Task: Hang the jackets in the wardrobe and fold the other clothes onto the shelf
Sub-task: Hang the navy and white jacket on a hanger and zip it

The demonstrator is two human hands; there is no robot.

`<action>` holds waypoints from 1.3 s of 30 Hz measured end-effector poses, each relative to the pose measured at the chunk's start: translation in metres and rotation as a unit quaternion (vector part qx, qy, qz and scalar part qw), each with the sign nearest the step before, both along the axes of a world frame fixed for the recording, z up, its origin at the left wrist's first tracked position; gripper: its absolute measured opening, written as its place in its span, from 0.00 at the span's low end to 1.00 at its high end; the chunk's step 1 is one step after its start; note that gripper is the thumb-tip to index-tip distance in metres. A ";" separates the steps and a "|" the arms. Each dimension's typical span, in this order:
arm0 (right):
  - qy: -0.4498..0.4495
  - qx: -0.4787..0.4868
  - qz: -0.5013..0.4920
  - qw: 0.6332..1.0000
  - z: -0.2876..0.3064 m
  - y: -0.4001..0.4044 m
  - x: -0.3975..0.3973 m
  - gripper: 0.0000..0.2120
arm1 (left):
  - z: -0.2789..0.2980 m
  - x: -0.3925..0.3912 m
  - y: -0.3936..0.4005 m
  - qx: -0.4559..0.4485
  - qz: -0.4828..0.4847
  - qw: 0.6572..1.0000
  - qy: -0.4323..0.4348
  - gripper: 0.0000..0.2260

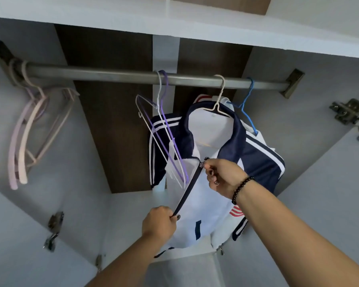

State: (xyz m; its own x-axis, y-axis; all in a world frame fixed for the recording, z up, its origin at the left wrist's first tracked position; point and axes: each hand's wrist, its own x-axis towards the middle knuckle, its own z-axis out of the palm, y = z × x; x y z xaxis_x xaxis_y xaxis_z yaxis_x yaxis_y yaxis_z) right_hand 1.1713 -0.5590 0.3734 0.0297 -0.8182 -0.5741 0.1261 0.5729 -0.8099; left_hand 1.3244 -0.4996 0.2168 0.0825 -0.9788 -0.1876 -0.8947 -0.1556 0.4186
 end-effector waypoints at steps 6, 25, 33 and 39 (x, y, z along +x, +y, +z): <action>-0.008 0.010 0.049 0.999 -0.001 0.001 0.007 0.14 | 0.008 -0.002 -0.003 0.011 -0.006 0.999 0.044 0.18; 0.390 -0.244 0.002 0.888 0.027 -0.011 -0.088 0.07 | 0.139 -0.070 -0.070 -0.116 0.010 0.880 0.460 0.08; 0.654 -0.194 0.066 0.728 -0.007 -0.045 -0.112 0.12 | 0.159 -0.087 -0.176 -0.056 -0.035 0.910 0.408 0.03; 0.662 -0.188 0.058 0.723 -0.025 -0.045 -0.106 0.09 | 0.136 -0.100 -0.203 -0.018 -0.144 0.929 0.339 0.11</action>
State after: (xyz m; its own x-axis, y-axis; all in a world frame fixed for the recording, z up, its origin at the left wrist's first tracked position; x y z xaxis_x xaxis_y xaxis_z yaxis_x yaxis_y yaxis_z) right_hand 1.0655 -0.6042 0.3485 -0.2615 -0.9600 0.0999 -0.9341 0.2257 -0.2766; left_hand 1.2245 -0.7029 0.3524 -0.3101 -0.9483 -0.0675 -0.4257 0.0750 0.9018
